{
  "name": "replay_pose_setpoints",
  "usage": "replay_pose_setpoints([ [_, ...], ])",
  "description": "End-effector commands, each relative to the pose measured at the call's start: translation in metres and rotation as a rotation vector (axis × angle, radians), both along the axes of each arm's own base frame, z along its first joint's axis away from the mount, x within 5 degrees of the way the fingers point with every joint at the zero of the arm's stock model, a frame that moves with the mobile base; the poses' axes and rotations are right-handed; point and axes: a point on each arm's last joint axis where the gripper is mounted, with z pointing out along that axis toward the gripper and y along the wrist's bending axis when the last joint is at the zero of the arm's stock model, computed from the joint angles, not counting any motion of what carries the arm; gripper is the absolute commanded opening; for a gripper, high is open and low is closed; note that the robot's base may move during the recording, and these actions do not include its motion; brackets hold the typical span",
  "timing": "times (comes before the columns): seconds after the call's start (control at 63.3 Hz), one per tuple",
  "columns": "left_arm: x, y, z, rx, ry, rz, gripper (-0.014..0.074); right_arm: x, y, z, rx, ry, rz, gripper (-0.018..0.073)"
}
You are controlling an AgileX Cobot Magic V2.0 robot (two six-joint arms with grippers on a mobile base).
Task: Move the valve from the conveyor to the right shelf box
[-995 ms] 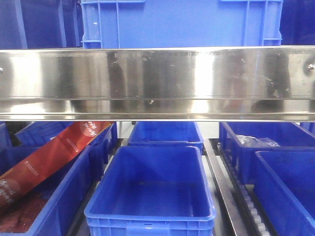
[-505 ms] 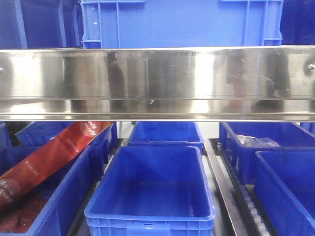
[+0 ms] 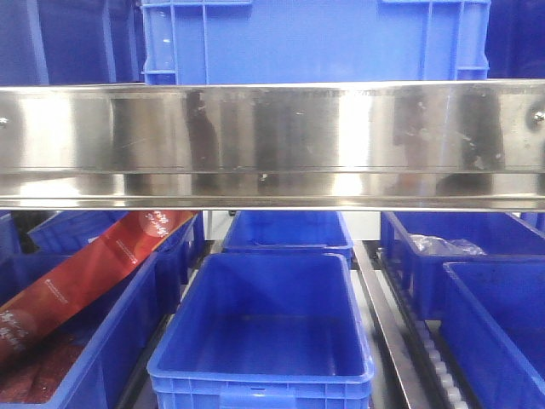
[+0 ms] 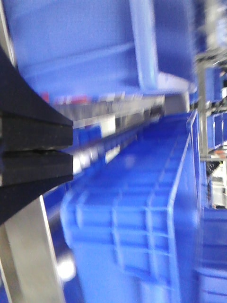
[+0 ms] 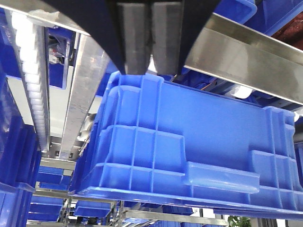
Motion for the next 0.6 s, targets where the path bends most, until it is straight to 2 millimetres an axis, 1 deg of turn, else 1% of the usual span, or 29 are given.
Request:
replay_pose_setpoints([
  [0.0, -0.009, 0.005, -0.005, 0.022, -0.013, 0.031, -0.0111, -0.001, -0.001, 0.002, -0.002, -0.032, -0.010, -0.0168],
  [0.095, -0.026, 0.014, -0.020, 0.005, -0.038, 0.101, -0.0111, -0.001, -0.001, 0.002, -0.002, -0.032, -0.010, -0.0168],
  [0.189, -0.043, 0.022, -0.039, -0.006, -0.075, 0.184, -0.0111, -0.001, -0.001, 0.002, -0.002, -0.032, -0.010, -0.0168],
  [0.268, -0.057, 0.026, -0.062, -0.028, -0.106, 0.250, -0.0111, -0.001, -0.001, 0.002, -0.002, -0.032, -0.010, -0.0168],
  [0.347, -0.065, 0.027, -0.082, -0.030, -0.127, 0.287, -0.0111, -0.001, -0.001, 0.002, -0.002, -0.032, -0.010, -0.0168],
  [0.395, -0.064, 0.028, -0.100, -0.029, -0.099, 0.304, -0.0111, -0.001, -0.001, 0.002, -0.002, -0.032, -0.010, -0.0168],
  [0.474, -0.058, 0.028, -0.120, -0.039, -0.094, 0.309, -0.0111, 0.000, -0.001, 0.003, 0.000, -0.036, -0.011, -0.0168],
  [0.553, -0.055, 0.029, -0.136, -0.038, -0.084, 0.309, -0.0111, 0.000, -0.001, 0.003, 0.000, -0.036, -0.011, -0.0168],
  [0.584, -0.055, 0.029, -0.135, -0.040, -0.114, 0.308, -0.0111, 0.000, -0.001, 0.003, 0.000, -0.036, -0.011, -0.0168],
])
